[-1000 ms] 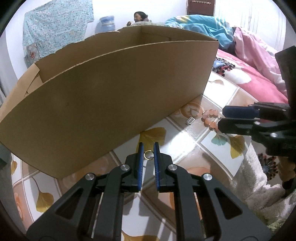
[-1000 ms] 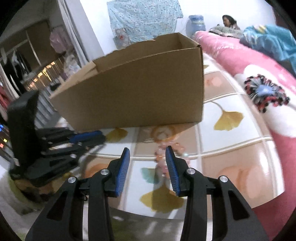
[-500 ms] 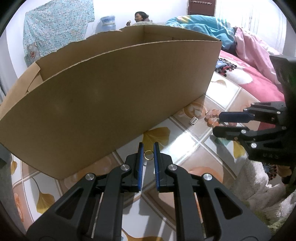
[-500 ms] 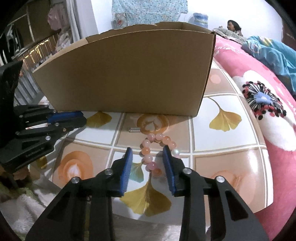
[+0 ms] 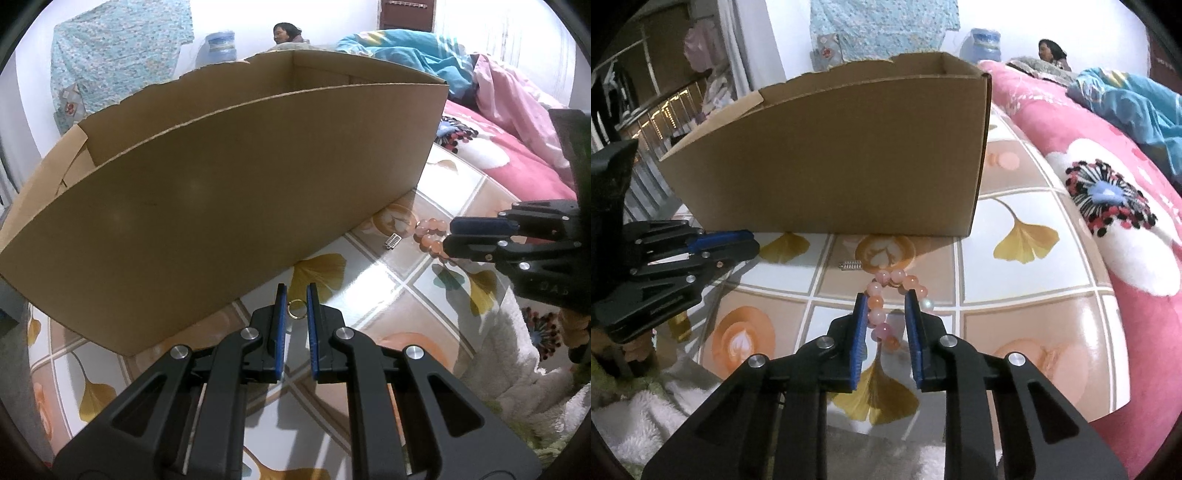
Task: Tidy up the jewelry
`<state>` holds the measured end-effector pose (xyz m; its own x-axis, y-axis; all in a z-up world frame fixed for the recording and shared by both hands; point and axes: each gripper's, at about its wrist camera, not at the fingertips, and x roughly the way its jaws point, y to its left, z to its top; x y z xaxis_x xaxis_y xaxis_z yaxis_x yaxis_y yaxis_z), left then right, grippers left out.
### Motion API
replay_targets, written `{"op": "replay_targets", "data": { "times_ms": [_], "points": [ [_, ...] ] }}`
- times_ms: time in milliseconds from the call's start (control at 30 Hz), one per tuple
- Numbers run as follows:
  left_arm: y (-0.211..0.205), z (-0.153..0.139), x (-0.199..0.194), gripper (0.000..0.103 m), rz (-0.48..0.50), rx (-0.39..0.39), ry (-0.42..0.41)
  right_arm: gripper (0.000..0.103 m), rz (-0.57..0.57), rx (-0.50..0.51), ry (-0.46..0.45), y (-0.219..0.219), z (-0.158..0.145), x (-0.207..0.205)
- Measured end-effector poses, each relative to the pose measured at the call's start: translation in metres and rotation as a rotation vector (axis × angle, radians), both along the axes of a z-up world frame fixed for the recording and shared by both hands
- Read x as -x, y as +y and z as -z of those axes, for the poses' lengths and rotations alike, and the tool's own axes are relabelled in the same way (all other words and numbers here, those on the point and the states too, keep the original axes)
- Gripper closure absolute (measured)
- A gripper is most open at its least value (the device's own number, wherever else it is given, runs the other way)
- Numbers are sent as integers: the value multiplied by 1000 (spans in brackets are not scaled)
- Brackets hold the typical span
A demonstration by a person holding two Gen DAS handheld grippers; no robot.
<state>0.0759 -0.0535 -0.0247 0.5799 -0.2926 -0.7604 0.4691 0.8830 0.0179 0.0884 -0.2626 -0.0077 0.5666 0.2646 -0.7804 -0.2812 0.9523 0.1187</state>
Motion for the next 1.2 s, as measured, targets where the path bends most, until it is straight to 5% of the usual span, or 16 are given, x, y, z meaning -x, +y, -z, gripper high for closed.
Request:
{"op": "replay_targets", "data": {
  "times_ms": [433,500,567,733,933,1200],
  "points": [
    [9,0,3,93,-37,25,-9,75,-58,108,14,21,6,-10],
    [12,1,3,93,-43,29,-11,93,-69,100,29,21,7,-14],
    [14,1,4,93,-48,33,-13,93,-40,90,31,15,7,-17],
    [22,-1,4,93,-65,47,-17,93,46,-191,80,-31,2,-22],
    [35,-1,3,93,-92,72,-19,93,112,-411,80,-70,-8,-20],
    [58,-12,8,93,-150,79,-47,93,4,-488,60,-38,-30,-18]
  ]
}}
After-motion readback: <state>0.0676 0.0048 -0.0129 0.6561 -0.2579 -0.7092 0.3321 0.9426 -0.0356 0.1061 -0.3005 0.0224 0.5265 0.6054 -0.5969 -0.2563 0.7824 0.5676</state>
